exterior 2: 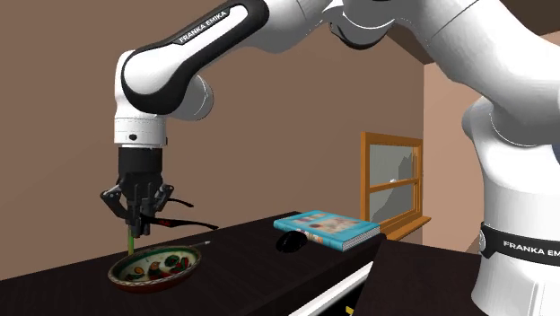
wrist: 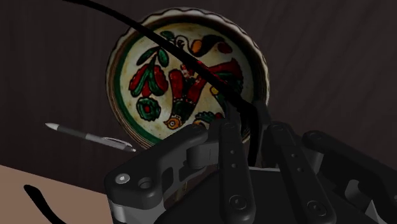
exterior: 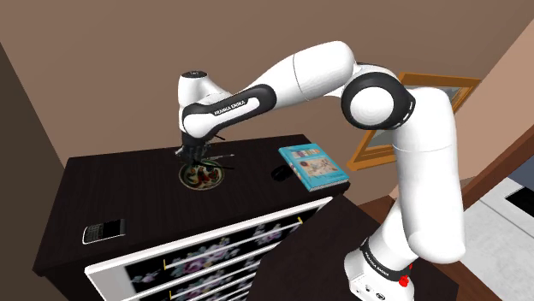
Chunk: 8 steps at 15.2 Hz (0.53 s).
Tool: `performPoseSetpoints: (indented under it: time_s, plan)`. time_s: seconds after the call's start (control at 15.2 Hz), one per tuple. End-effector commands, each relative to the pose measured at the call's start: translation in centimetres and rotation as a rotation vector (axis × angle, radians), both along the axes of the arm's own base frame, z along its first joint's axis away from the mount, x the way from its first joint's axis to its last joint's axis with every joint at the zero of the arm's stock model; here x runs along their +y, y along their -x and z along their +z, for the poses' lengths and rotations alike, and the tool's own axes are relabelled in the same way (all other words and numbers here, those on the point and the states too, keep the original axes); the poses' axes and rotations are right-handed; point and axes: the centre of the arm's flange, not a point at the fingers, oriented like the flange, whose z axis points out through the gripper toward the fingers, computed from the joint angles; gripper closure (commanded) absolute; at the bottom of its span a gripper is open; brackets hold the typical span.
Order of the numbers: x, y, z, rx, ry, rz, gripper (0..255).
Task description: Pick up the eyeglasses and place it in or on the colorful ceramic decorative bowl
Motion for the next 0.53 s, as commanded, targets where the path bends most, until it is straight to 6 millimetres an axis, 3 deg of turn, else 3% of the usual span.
performPoseSetpoints:
  time_s: [0.0, 0.46]
  plan:
    - [3.4, -0.9, 0.0, 0.0, 0.0, -0.001, 255]
    - [3.4, -0.9, -3.7, 0.0, 0.0, -0.001, 255]
